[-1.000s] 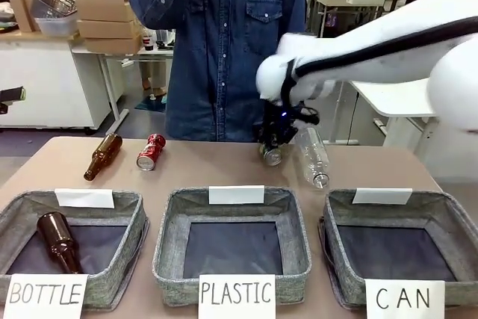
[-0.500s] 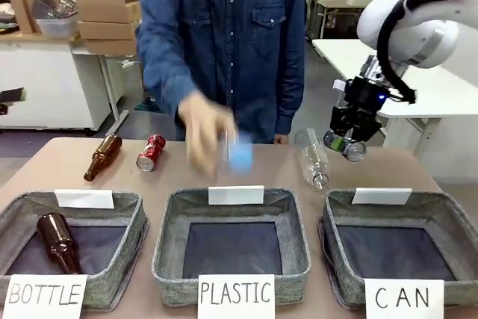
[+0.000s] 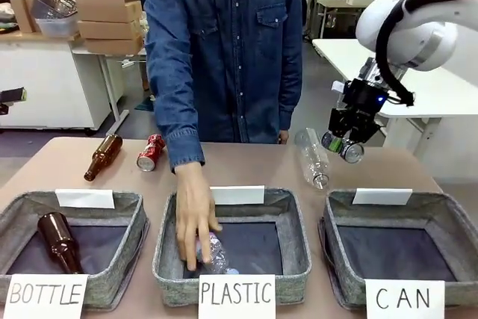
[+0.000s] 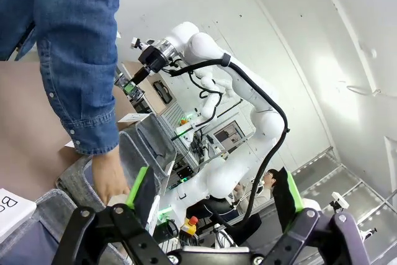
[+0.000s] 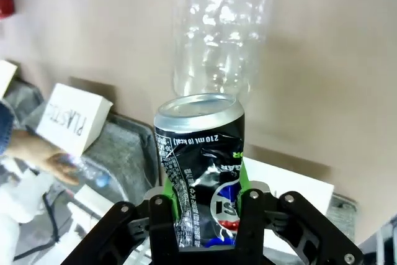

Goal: Sort the can waste into the basket.
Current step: Pick up the can waste from the table and place it in the right Fabric basket.

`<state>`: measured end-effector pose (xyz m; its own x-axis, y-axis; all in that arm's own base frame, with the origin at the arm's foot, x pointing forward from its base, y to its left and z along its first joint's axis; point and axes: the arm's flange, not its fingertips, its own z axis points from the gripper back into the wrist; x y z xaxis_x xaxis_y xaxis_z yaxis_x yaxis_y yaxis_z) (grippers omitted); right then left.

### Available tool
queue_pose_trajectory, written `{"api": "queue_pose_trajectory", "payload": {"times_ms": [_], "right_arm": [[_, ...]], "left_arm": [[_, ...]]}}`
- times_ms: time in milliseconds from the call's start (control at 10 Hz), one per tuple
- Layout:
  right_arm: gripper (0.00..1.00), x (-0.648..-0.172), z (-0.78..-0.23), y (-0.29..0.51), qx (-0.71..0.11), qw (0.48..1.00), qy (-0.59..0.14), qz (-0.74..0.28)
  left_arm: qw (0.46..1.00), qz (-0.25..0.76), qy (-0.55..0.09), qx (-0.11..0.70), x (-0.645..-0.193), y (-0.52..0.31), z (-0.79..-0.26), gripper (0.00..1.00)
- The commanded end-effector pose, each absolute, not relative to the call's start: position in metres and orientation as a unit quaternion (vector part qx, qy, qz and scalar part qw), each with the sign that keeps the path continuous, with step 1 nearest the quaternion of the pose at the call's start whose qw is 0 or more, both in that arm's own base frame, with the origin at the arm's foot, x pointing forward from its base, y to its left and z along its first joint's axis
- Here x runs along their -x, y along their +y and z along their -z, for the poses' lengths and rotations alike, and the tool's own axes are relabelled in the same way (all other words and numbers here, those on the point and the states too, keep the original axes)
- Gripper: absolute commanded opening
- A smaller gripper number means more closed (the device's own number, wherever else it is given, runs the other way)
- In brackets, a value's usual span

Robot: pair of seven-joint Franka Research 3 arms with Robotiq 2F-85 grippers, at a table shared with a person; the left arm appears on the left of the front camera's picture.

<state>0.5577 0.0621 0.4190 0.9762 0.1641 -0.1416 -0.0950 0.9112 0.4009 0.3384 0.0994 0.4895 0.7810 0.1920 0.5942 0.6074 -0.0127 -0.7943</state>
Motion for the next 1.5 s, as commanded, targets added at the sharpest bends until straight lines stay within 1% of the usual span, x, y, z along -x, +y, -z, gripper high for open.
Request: {"api": "queue_pose_trajectory", "payload": {"times_ms": [0,100,200,300,400,500,700,800,900,1100,1200,1300,1400], "right_arm": [[0.39,-0.522,-0.446,-0.003,-0.269,0.958,0.082,-0.05],[0.39,-0.501,-0.455,-0.032,-0.295,0.949,0.1,-0.056],[0.39,-0.478,-0.457,-0.051,-0.283,0.95,0.113,-0.075],[0.39,-0.447,-0.455,-0.063,-0.244,0.958,0.126,-0.084],[0.39,-0.418,-0.449,-0.061,-0.214,0.963,0.12,-0.107],[0.39,-0.391,-0.441,-0.048,-0.194,0.966,0.093,-0.142],[0.39,-0.356,-0.42,-0.011,-0.139,0.975,0.058,-0.16],[0.39,-0.344,-0.417,-0.001,-0.124,0.977,0.039,-0.171],[0.39,-0.342,-0.417,-0.002,-0.125,0.976,0.034,-0.175],[0.39,-0.35,-0.423,-0.006,-0.129,0.975,0.039,-0.175],[0.62,-0.354,-0.426,-0.007,-0.129,0.975,0.035,-0.176],[0.97,-0.354,-0.426,-0.007,-0.12,0.975,0.032,-0.183],[1.0,-0.355,-0.426,-0.006,-0.117,0.975,0.032,-0.186]], "left_arm": [[0.63,0.169,-0.298,0.697,-0.339,0.099,-0.491,1.0],[0.63,0.169,-0.298,0.697,-0.339,0.099,-0.491,1.0],[0.63,0.169,-0.298,0.697,-0.339,0.099,-0.491,1.0],[0.63,0.169,-0.298,0.697,-0.339,0.099,-0.491,1.0],[0.63,0.169,-0.298,0.697,-0.339,0.099,-0.491,1.0],[0.63,0.169,-0.298,0.697,-0.339,0.099,-0.491,1.0],[0.63,0.169,-0.298,0.697,-0.339,0.099,-0.491,1.0],[0.63,0.169,-0.298,0.697,-0.339,0.099,-0.491,1.0],[0.63,0.169,-0.298,0.697,-0.339,0.099,-0.491,1.0],[0.63,0.169,-0.298,0.697,-0.339,0.099,-0.491,1.0],[0.63,0.169,-0.298,0.697,-0.339,0.099,-0.491,1.0],[0.63,0.169,-0.298,0.697,-0.339,0.099,-0.491,1.0],[0.63,0.169,-0.298,0.697,-0.339,0.099,-0.491,1.0]]}}
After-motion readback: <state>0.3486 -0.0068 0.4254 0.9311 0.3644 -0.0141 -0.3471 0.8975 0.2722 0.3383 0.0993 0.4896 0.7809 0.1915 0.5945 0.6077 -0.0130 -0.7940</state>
